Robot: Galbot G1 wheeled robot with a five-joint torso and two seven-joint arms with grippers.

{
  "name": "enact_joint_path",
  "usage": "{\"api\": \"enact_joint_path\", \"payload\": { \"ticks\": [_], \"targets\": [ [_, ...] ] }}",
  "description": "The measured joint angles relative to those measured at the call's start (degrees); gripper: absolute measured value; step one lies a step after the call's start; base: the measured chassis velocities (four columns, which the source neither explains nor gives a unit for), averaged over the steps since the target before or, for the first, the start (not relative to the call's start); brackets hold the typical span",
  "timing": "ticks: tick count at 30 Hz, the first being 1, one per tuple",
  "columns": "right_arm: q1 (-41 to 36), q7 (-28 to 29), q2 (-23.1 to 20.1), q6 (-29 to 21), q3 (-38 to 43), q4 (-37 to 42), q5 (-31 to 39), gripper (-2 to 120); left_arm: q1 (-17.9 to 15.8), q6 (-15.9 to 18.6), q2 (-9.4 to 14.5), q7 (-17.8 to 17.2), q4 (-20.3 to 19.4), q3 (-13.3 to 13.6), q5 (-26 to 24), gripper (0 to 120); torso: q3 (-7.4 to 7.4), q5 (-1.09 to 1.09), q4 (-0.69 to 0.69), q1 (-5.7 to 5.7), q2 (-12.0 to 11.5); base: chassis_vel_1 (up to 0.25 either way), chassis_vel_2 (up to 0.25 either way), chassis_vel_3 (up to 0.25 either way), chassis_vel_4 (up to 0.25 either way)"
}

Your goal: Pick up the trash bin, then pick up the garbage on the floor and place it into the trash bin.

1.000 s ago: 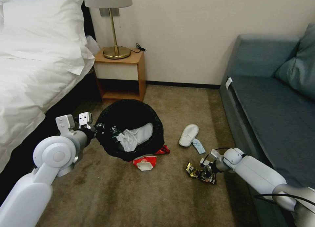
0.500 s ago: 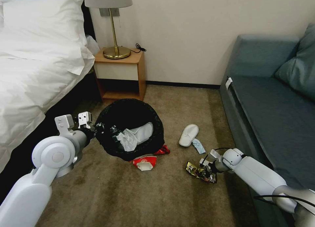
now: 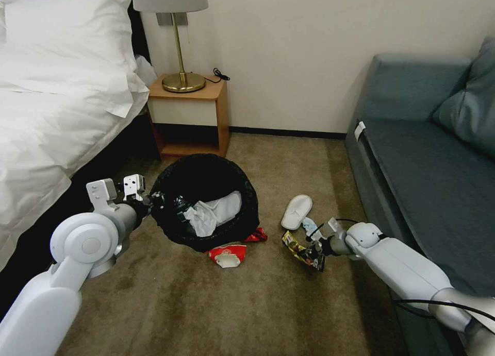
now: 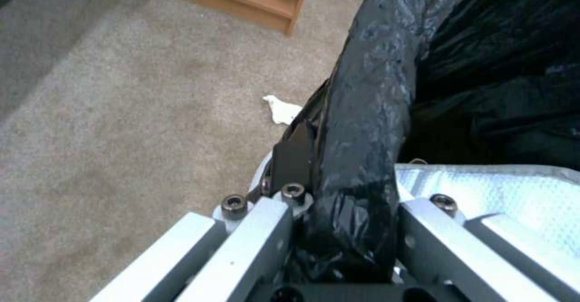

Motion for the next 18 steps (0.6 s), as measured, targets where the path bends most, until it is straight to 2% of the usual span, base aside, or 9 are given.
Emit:
{"api": "enact_joint_path", "payload": {
  "ticks": [18],
  "targets": [
    [-4.57, 3.8, -4.18, -2.56, 13.26, 11.71, 5.42, 0, -0.94, 0.0, -0.21, -0.05, 1.76, 0.55, 0.15, 3, 0.0, 0.01, 0.0, 0.0, 0.0, 0.0, 0.0, 0.0, 0.0]
  ]
}}
